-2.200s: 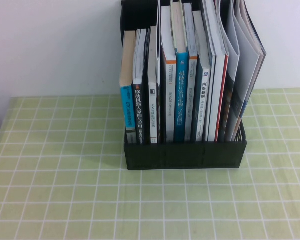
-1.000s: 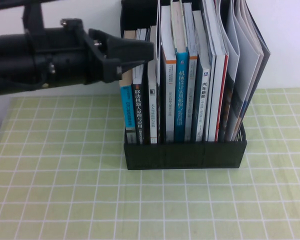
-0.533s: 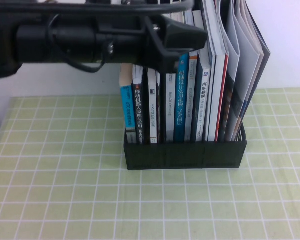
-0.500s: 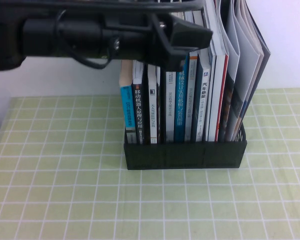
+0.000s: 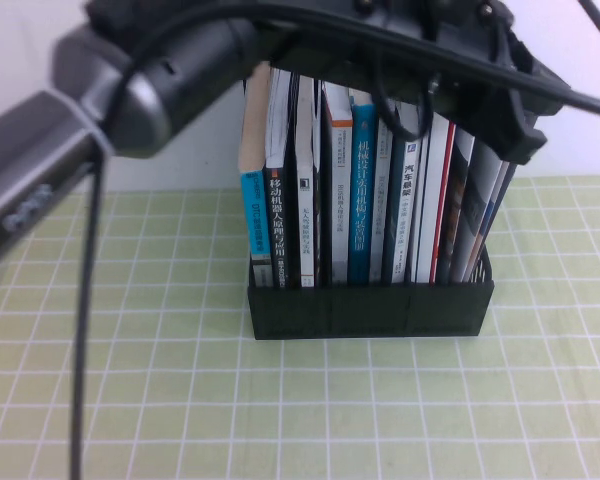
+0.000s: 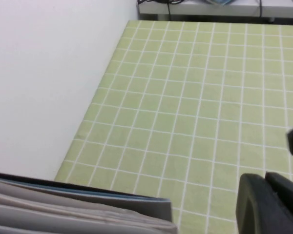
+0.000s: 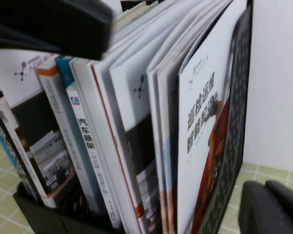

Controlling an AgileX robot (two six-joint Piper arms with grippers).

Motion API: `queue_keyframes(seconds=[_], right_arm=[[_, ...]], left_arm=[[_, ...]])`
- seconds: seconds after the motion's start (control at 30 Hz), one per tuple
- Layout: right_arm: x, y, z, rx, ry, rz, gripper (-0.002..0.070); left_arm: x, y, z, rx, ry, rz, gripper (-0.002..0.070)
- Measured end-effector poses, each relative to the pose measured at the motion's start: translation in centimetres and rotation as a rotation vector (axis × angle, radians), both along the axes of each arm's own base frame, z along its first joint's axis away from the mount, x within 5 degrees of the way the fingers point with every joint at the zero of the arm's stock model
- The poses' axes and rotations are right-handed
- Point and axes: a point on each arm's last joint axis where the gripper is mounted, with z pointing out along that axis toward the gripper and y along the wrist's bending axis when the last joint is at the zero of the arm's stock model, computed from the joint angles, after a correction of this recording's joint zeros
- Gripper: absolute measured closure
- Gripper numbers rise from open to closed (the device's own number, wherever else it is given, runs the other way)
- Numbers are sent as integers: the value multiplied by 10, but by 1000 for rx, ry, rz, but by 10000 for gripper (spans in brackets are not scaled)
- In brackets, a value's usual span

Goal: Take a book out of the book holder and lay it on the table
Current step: Hold the bookshelf

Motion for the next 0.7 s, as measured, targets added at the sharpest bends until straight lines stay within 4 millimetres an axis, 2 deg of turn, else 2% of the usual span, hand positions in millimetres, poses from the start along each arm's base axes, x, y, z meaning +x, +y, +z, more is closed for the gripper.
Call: queue_keyframes(seconds=[0.1, 0.27, 0.37, 0.5, 0.57, 0.7], right_arm=[[2, 2, -4, -12, -2, 38, 677], [10, 4, -14, -17, 31, 77, 647], [16, 6, -19, -4, 54, 102, 603], [32, 10, -13, 28, 45, 174, 504], [43, 15, -9, 32, 38, 206, 458], [63, 32, -5, 21, 35, 260, 419]], left_arm=[[11, -10, -9, 4, -25, 23, 678], [25, -14, -21, 41, -87, 74, 678], [28, -13, -23, 73, -107, 93, 678], [30, -11, -24, 98, -114, 120, 678], [31, -10, -24, 98, -110, 128, 678], [32, -9, -24, 111, -120, 133, 678]])
